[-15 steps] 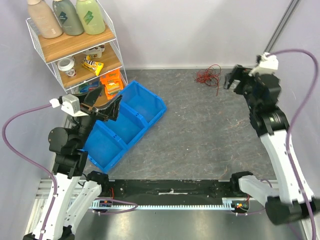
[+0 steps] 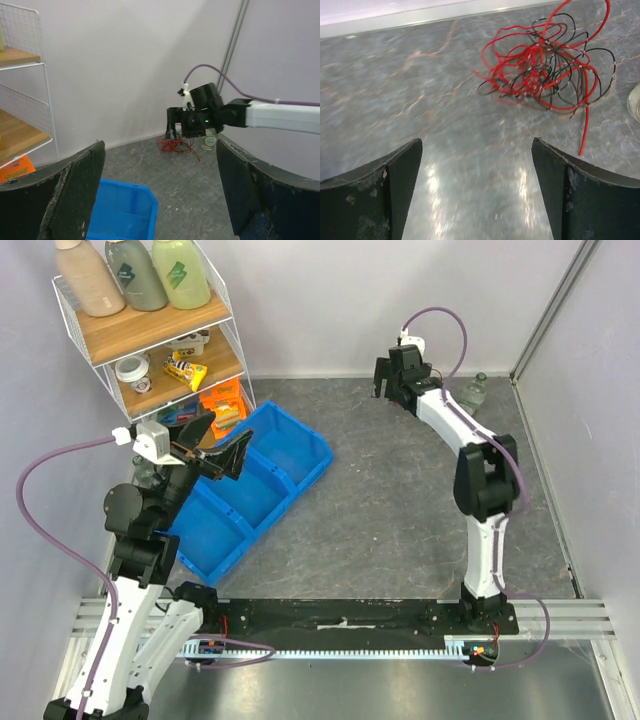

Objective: Untangle the cables

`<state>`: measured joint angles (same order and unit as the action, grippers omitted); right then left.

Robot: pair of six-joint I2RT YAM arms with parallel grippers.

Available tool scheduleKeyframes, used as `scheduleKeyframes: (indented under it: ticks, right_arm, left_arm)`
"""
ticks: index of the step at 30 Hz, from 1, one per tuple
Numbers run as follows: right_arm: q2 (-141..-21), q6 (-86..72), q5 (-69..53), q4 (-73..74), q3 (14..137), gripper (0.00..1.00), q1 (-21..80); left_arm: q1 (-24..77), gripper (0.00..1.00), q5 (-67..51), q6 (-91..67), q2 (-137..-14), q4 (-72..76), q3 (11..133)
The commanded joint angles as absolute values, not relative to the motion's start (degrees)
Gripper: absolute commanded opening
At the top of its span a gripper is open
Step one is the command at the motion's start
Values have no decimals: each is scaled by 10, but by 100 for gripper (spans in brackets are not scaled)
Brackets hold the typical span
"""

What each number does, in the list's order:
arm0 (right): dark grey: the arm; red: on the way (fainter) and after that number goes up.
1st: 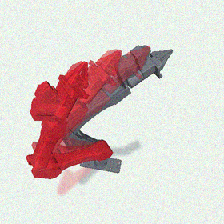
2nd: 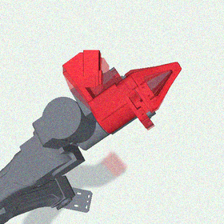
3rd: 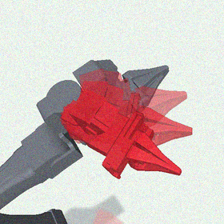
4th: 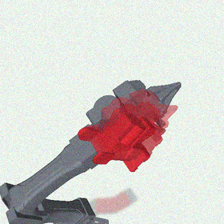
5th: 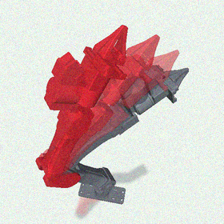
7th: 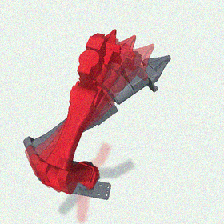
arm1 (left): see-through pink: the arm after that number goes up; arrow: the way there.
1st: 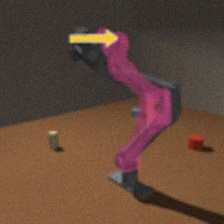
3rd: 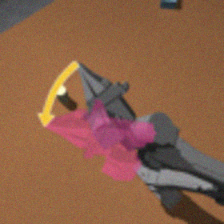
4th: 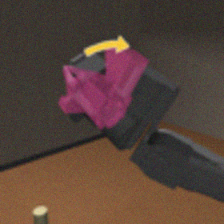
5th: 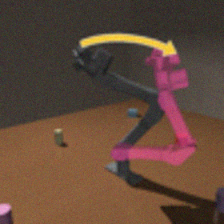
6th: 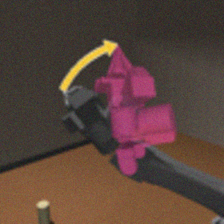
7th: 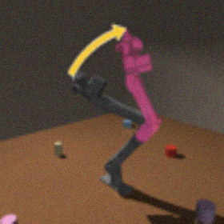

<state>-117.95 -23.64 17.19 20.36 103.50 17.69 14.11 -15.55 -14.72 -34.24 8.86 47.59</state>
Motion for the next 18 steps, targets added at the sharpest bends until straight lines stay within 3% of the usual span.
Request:
scheduleKeyframes:
  ticks: [1, 5, 8, 10, 11, 12, 16, 18]
  right_arm:
    - [-1285, -278, 263, 203, 1152, 98, 149]
    - [-1359, -296, 309, 200, 1202, 98, 139]
    - [-1404, -299, 324, 200, 1238, 89, 133]
    - [-1423, -285, 339, 199, 1251, 67, 130]
    - [-1425, -273, 340, 200, 1252, 46, 129]
    - [-1420, -265, 336, 198, 1242, 33, 131]
    - [-1334, -242, 306, 178, 1136, 1, 144]
    - [-1256, -255, 297, 172, 1042, 0, 159]
  left_arm:
    - [138, 96, -189, -171, -355, 104, 477]
    - [138, 95, -192, -186, -366, 108, 474]
    - [138, 94, -199, -192, -373, 110, 474]
    - [138, 93, -200, -192, -373, 111, 474]
    - [138, 93, -200, -193, -374, 111, 473]
    - [138, 93, -200, -192, -375, 111, 473]
    - [137, 92, -204, -199, -388, 106, 475]
    - [137, 91, -213, -206, -403, 102, 481]
